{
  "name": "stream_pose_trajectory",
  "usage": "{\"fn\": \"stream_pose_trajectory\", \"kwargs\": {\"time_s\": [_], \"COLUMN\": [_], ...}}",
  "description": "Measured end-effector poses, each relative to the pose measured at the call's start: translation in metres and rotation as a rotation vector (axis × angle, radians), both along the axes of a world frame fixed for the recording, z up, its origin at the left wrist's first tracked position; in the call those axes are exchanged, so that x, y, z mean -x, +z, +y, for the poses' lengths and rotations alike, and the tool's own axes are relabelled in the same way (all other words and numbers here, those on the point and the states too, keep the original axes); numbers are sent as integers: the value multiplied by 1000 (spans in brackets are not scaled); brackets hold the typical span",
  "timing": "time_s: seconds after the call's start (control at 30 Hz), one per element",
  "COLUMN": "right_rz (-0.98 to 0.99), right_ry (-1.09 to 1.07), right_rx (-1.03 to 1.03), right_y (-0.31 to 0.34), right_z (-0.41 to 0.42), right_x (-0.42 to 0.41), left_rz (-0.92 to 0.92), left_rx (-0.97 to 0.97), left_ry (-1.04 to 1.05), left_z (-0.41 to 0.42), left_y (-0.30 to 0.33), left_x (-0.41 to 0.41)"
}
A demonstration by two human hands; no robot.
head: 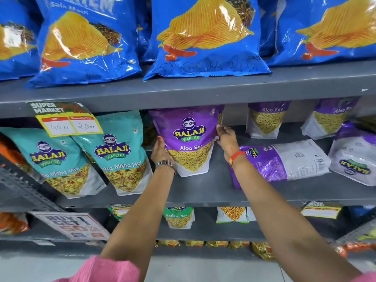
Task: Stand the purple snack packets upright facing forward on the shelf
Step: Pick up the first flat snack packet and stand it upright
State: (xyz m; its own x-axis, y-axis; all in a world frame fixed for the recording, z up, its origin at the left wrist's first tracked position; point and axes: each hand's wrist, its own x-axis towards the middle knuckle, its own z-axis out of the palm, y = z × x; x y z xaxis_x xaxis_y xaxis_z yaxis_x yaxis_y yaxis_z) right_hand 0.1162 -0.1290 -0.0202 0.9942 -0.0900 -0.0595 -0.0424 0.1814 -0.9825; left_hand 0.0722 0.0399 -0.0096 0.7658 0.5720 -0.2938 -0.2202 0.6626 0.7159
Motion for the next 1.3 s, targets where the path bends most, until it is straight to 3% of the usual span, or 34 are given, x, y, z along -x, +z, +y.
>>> {"fn": "stream_pose_trajectory", "kwargs": {"time_s": [0.13, 0.4, 0.7, 1.1, 1.3], "right_rz": [74, 98, 34, 14, 92], "right_ry": [44, 215, 138, 53, 3], "right_rx": [-134, 55, 68, 92, 59], "right_y": [8, 12, 4, -6, -8], "right_z": [5, -3, -1, -2, -20], "right_x": [10, 32, 67, 101, 86], "left_rz": [130, 239, 168, 99, 240], "left_rx": [-194, -548, -470, -661, -858], "left_ry": [-127, -397, -329, -357, -112], "left_z": [6, 10, -1, 1, -24], "left_y": [-12, -40, -25, -45, -68], "left_x": [2, 7, 39, 67, 96]}}
